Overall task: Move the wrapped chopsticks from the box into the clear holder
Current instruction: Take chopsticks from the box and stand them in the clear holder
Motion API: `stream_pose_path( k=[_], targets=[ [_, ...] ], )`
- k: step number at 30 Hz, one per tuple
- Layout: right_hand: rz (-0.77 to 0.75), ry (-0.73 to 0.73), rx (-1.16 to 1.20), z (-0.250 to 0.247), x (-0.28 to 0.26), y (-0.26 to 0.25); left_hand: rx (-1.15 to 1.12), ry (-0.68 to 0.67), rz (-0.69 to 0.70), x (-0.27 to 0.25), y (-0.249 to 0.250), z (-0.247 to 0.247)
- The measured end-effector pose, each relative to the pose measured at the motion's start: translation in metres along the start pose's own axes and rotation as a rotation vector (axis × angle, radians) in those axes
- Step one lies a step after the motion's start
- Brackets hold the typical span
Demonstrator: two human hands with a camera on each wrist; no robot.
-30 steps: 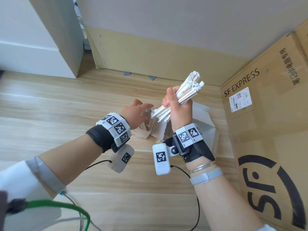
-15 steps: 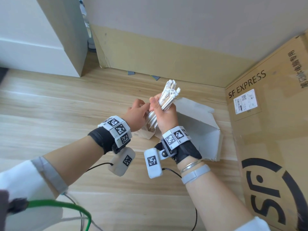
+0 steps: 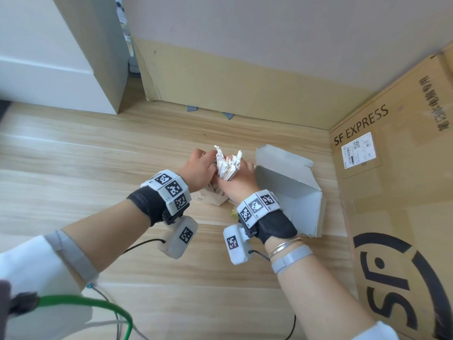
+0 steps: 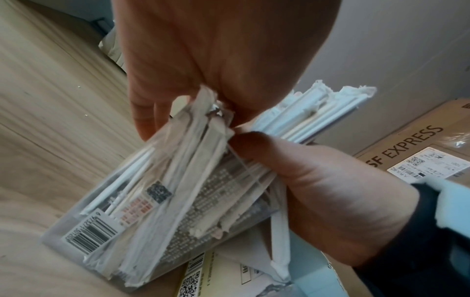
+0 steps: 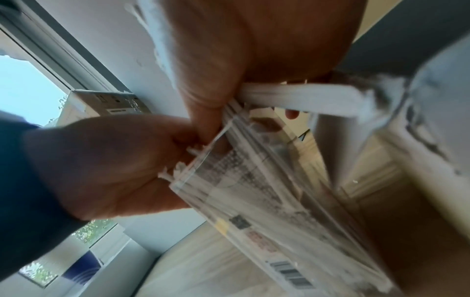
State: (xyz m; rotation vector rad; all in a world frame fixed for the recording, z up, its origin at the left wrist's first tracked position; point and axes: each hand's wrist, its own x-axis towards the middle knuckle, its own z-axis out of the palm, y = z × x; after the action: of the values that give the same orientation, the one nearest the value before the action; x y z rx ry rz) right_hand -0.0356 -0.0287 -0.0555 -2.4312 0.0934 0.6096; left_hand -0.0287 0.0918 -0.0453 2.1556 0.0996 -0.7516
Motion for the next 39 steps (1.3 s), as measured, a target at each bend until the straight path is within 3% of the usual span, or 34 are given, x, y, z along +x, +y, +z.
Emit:
stream_pose_path(
  k=[3,6,8,13,19,24,30,39],
  targets=[
    [-0.071,0.034,0.221,-0.01,-0.015,-0.012,-0.039,0.0,0.033,-0.006,0.004,-0.002],
    [-0.145,0.18,0.527,-0.009,-0.02,-0.016,-0.066,0.059,0.105,-0.012,0.01,-0.006],
    [-0.176,0.225,0.578,-0.009,-0.018,-0.014,-0.085,0.084,0.119,-0.013,0.013,-0.008],
    [-0.311,0.263,0.424,-0.006,-0.016,-0.01,-0.083,0.11,0.165,-0.015,0.017,-0.009],
    [-0.184,0.175,0.293,0.002,-0.013,0.0,-0.054,0.104,0.162,-0.018,0.018,-0.004],
    [-0.196,0.151,0.189,-0.023,-0.014,-0.005,-0.083,0.135,0.248,-0.022,0.019,-0.004],
    [-0.21,0.161,0.108,-0.047,-0.02,-0.009,-0.03,0.066,0.301,-0.02,0.02,-0.003],
    [-0.213,0.225,0.278,-0.064,-0.026,-0.02,0.046,0.062,0.253,-0.016,0.018,-0.006]
  ],
)
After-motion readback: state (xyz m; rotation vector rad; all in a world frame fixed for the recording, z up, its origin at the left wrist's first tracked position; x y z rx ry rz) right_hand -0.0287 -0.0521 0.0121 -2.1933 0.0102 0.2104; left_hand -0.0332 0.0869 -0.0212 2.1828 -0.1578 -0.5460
